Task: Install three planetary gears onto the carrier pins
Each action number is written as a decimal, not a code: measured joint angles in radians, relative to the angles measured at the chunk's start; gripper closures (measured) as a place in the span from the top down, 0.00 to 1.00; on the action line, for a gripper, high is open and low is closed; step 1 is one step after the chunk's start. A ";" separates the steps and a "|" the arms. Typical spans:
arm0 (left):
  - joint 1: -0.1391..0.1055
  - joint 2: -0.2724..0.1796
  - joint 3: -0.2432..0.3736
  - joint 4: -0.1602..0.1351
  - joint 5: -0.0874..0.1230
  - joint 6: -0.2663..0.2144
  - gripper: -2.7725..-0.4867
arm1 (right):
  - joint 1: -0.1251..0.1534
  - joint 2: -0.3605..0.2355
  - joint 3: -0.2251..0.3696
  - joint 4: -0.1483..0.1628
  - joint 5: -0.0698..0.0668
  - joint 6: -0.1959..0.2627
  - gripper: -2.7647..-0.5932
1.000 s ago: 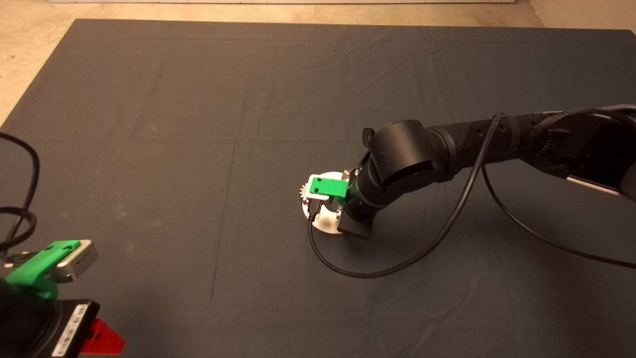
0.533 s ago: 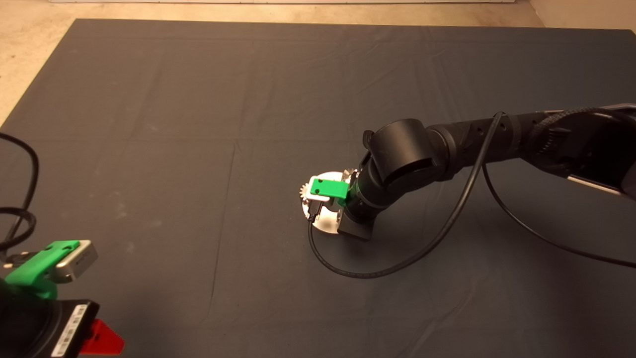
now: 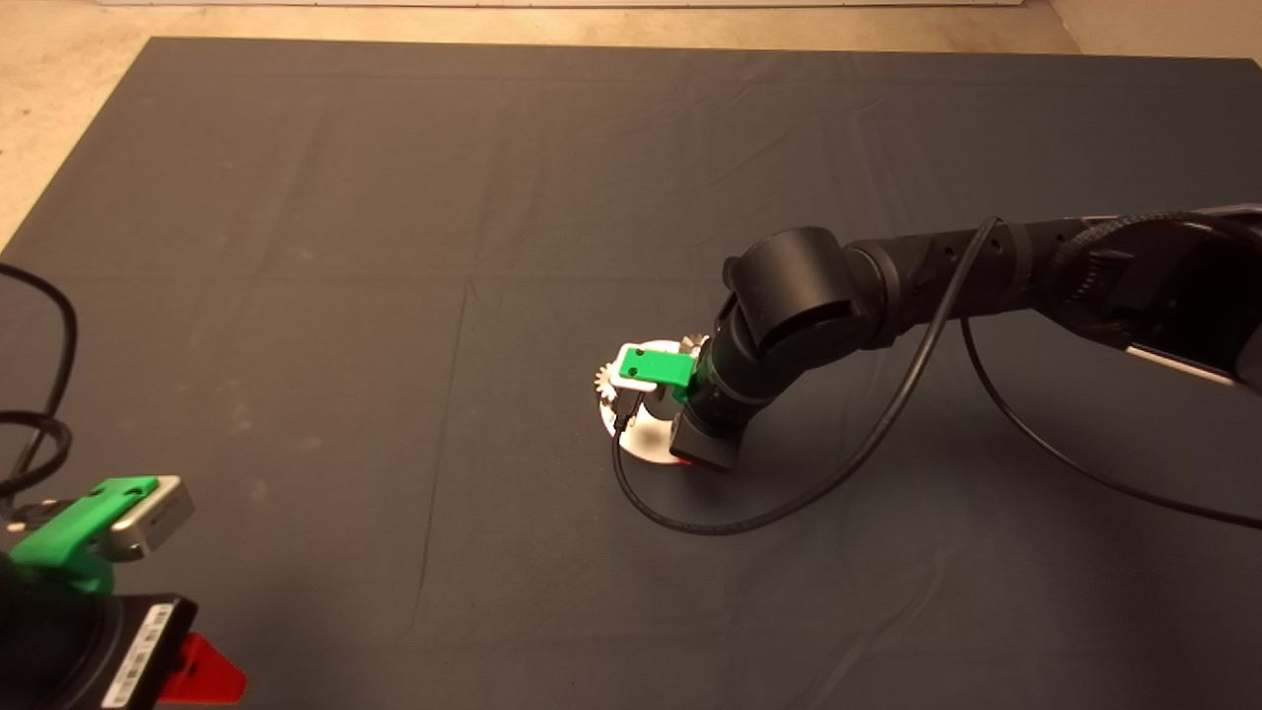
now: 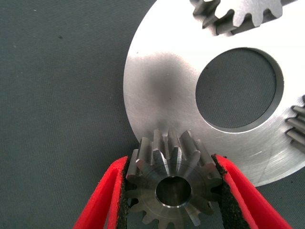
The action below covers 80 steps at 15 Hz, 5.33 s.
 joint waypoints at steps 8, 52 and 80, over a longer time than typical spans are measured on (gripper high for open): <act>0.000 0.000 0.000 0.000 0.000 0.000 0.68 | 0.064 0.003 -0.028 0.012 -0.013 0.005 0.21; 0.000 -0.003 0.001 0.000 0.000 0.000 0.68 | 0.036 -0.012 0.010 0.012 -0.013 0.004 0.22; 0.000 -0.003 0.001 0.000 0.000 0.000 0.68 | 0.020 -0.059 0.022 -0.052 0.013 0.097 0.22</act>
